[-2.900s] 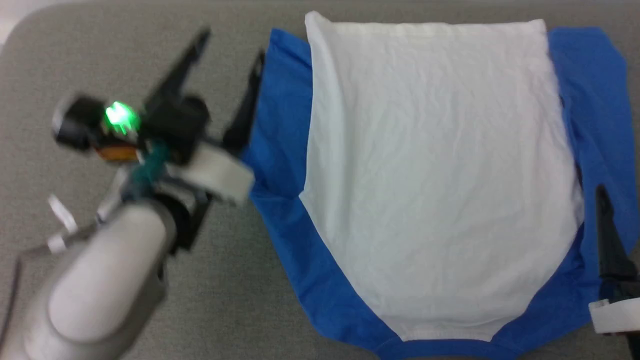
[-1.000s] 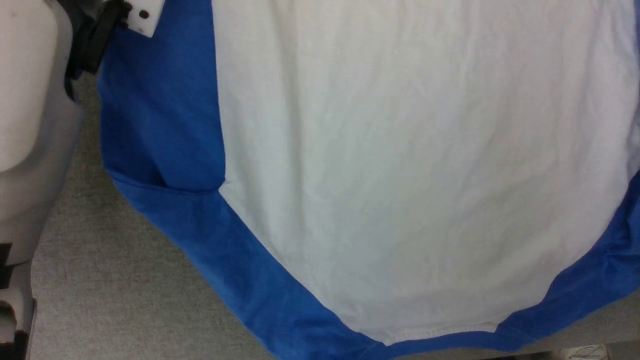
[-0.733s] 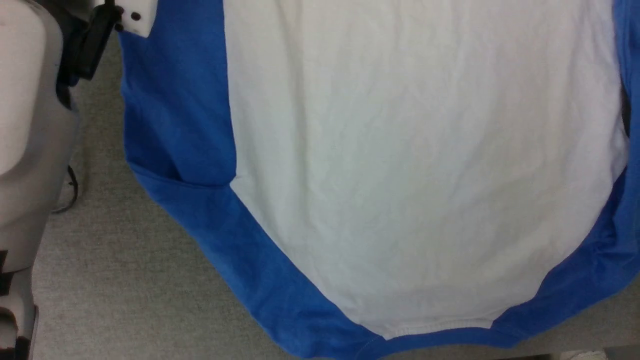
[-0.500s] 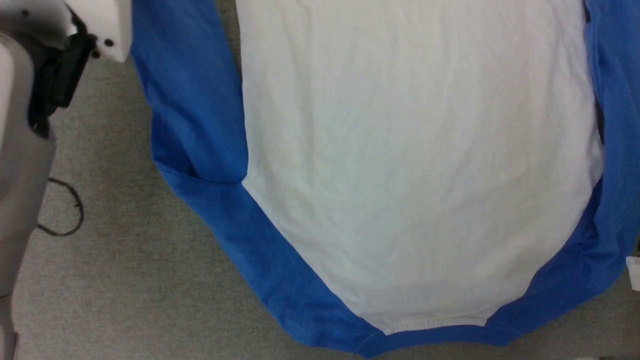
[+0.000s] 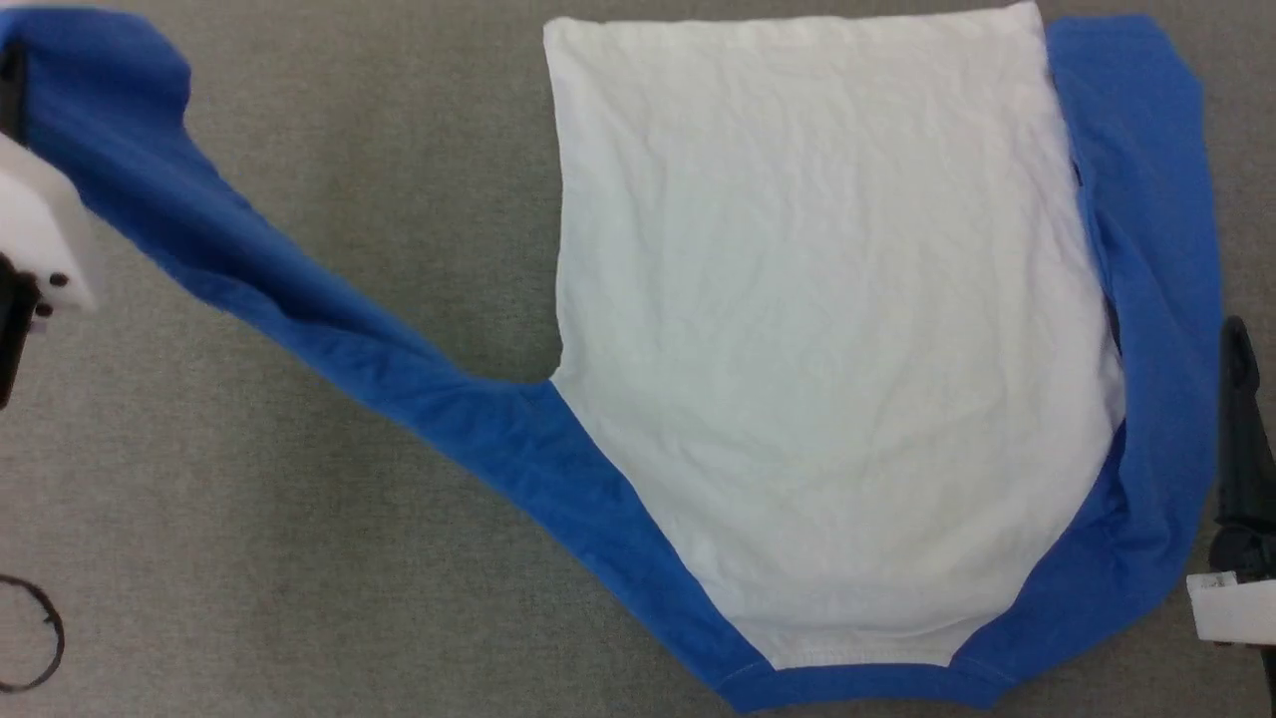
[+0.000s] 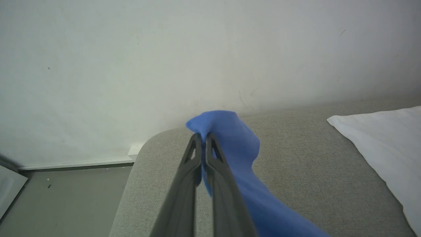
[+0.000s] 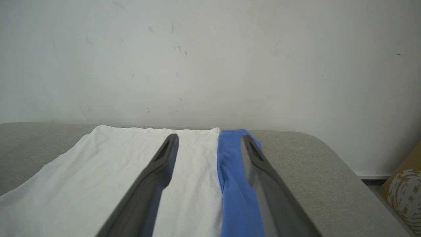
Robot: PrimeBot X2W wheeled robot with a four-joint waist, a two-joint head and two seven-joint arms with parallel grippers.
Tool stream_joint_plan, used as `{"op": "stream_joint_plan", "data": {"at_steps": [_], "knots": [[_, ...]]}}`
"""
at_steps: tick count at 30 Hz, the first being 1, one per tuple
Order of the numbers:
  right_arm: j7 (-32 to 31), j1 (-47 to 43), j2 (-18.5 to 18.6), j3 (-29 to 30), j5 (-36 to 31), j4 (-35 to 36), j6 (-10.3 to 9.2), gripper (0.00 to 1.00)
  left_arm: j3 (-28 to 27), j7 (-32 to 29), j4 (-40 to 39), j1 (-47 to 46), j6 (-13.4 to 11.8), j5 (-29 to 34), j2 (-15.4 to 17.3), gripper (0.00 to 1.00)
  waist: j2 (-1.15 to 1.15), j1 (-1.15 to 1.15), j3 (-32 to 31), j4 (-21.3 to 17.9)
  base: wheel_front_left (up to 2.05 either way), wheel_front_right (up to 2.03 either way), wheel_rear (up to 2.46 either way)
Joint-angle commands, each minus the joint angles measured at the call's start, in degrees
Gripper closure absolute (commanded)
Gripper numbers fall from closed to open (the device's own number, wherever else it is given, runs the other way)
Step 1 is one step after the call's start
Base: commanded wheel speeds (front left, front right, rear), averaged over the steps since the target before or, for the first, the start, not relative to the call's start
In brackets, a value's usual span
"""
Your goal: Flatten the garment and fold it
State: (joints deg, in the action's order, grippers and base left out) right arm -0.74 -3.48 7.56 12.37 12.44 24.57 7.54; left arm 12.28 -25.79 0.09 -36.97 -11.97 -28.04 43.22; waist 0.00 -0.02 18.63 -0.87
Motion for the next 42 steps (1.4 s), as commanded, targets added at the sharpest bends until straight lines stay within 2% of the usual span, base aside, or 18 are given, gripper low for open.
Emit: {"op": "stream_joint_plan", "data": {"at_steps": [1,6,12,20,26,30,34,38,42], "knots": [[-0.31,-0.76,-0.58,-0.16,-0.6,0.46,-0.05,0.0,-0.79,-0.18,-0.68,2.07,-0.87,-0.46,0.54,1.0,0.0,0.02,-5.62,2.9,0.0,0.0,0.0],[-0.88,-2.11,-2.21,-0.67,-1.6,0.88,-0.05,0.0,-2.48,-0.11,-1.81,8.28,-2.87,-1.57,1.31,1.0,0.0,0.02,-8.83,3.79,0.0,0.0,0.0],[-1.72,-3.17,-3.39,-0.66,-2.75,1.63,-0.05,0.0,-2.99,0.42,-2.23,12.28,-3.54,-2.53,1.23,1.0,0.0,0.02,-11.7,4.22,0.0,0.0,0.0],[-2.33,-4.25,-4.06,0.07,-3.48,2.46,-0.05,0.0,-1.98,0.28,-4.21,13.18,-3.83,-2.0,1.17,1.0,0.0,0.02,-13.37,4.27,0.0,0.0,0.0],[-2.59,-4.75,-4.39,0.3,-3.55,2.81,-0.05,0.0,1.13,1.51,-8.03,11.36,-4.15,0.55,-0.69,1.0,0.0,0.02,-14.0,4.08,0.0,0.0,0.0],[-2.66,-4.82,-4.5,0.83,-3.71,3.21,-0.05,0.0,5.79,1.64,-12.41,9.59,-3.91,3.16,-3.54,1.0,0.0,0.02,-14.39,4.01,0.0,0.0,0.0],[-2.7,-4.61,-4.56,2.11,-3.74,3.96,-0.05,0.0,11.93,1.57,-16.65,6.36,-2.62,5.7,-8.0,1.0,0.0,0.02,-14.22,4.12,0.0,0.0,0.0],[-2.72,-3.84,-4.59,3.56,-3.8,4.89,-0.05,0.0,18.96,1.49,-18.83,2.11,-0.99,7.69,-14.68,1.0,0.0,0.02,-13.28,4.16,0.0,0.0,0.0],[-2.63,-2.95,-4.48,4.93,-3.47,5.47,-0.05,0.0,26.23,2.31,-16.94,-2.37,0.99,9.33,-22.83,1.0,0.0,0.02,-11.64,4.06,0.0,0.0,0.0]]}}
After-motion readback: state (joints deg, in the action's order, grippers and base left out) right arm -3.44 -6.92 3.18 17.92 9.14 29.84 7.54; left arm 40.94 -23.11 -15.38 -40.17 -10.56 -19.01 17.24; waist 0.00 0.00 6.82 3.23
